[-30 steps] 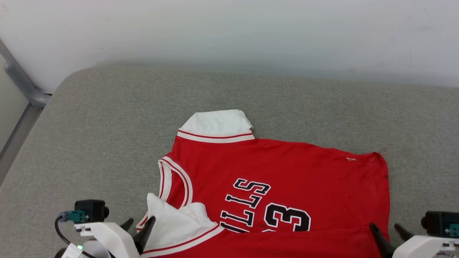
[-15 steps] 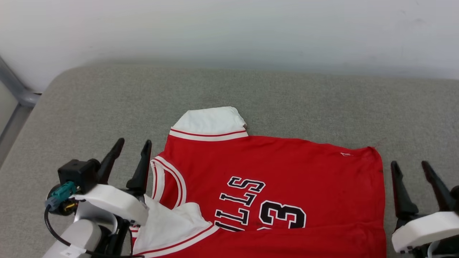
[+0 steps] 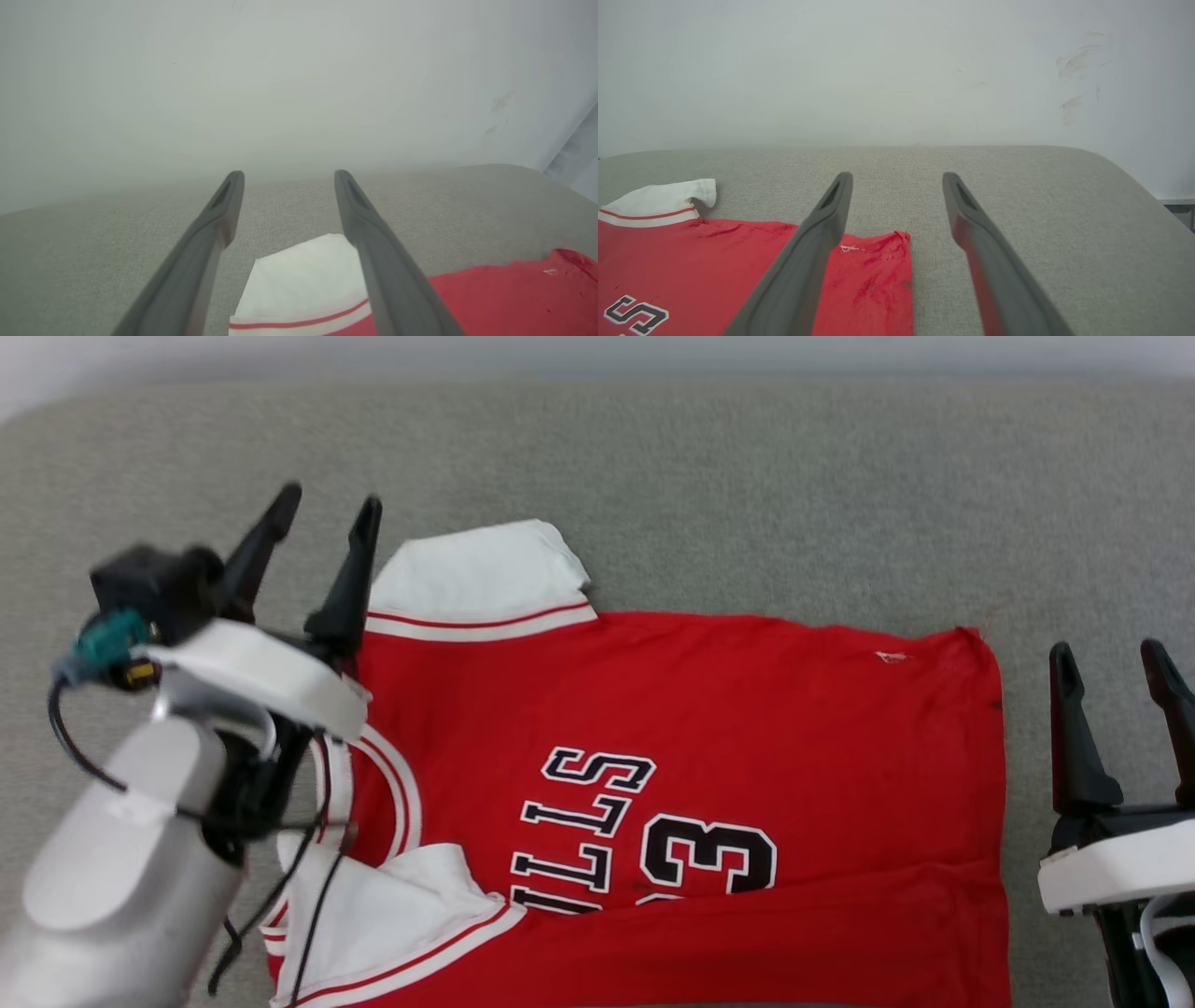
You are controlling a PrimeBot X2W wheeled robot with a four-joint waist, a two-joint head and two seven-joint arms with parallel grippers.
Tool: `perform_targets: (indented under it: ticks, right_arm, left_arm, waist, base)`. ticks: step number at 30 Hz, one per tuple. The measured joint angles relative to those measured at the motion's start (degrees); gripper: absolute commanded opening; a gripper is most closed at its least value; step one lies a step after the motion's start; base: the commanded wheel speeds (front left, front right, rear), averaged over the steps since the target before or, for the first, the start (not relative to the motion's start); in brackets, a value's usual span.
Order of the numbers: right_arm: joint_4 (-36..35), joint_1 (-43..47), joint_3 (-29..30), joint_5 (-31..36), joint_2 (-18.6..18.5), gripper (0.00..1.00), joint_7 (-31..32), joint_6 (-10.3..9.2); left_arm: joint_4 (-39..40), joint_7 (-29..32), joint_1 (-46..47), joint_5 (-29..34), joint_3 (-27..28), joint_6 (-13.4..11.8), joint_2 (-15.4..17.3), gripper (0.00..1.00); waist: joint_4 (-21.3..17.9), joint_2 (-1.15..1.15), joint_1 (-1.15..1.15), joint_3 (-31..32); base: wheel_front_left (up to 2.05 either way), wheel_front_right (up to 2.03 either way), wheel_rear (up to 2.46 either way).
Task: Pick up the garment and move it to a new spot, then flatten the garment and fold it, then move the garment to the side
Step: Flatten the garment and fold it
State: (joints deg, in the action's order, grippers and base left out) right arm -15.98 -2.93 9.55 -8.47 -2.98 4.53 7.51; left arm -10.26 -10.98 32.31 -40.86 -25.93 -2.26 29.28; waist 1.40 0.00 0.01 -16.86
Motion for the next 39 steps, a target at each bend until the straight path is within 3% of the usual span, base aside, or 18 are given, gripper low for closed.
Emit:
perform_targets:
  ticks: [5, 9, 17, 25, 30, 32, 33, 39]
  right_arm:
    - [0.12, -2.48, -0.77, -0.15, 0.02, 1.0, -0.12, 0.0]
    - [0.47, -4.23, -1.42, -0.35, 0.02, 1.0, -0.25, 0.0]
    - [2.08, -5.82, -2.13, -1.88, 0.02, 1.0, -1.37, -0.01]
    - [4.93, -6.81, -3.23, -3.78, 0.03, 1.0, -3.52, 0.0]
    - [6.31, -7.43, -3.56, -5.28, 0.03, 1.0, -4.39, 0.0]
    - [6.64, -7.45, -3.97, -5.76, 0.03, 1.0, -4.74, 0.0]
    - [6.73, -7.62, -4.2, -6.04, 0.03, 1.0, -4.99, 0.0]
    - [7.84, -8.09, -4.87, -7.0, 0.03, 1.0, -3.36, -0.01]
  left_arm:
    - [-4.53, 7.86, 9.44, -2.01, -1.63, 5.73, 1.37, 1.0]
    - [-8.21, 18.05, 16.28, -4.33, -4.57, 8.62, 3.79, 1.0]
    - [-13.07, 41.23, 23.41, -14.94, -10.72, 9.66, 7.78, 1.0]
    - [-17.77, 49.91, 26.52, -18.38, -14.11, 9.81, 10.74, 1.0]
    - [-21.13, 55.89, 29.17, -19.6, -15.21, 9.73, 10.7, 1.0]
    - [-22.03, 57.4, 29.63, -20.65, -15.12, 9.47, 10.32, 0.39]
    - [-22.37, 57.55, 29.74, -20.96, -15.07, 9.47, 10.25, 0.0]
    - [-23.49, 55.86, 29.77, -21.58, -14.6, 9.31, 10.02, 0.0]
  waist:
    - [-2.24, 0.0, 0.0, -3.95]
    - [-4.27, 0.0, 0.0, -6.26]
    - [-7.77, 0.0, 0.0, -9.93]
    - [-10.58, 0.0, 0.0, -13.09]
    - [-11.85, 0.0, -0.02, -14.36]
    - [-12.13, 0.0, -0.03, -14.62]
    - [-12.26, 0.01, -0.03, -14.73]
    - [-12.16, 0.0, -0.02, -14.61]
  base:
    - [0.0, 0.0, 0.0]
    - [0.0, 0.0, 0.0]
    - [0.0, 0.0, 0.0]
    - [0.0, 0.0, 0.0]
    - [0.0, 0.0, 0.0]
    - [0.0, 0.0, 0.0]
    - [0.0, 0.0, 0.0]
    - [0.0, 0.0, 0.0]
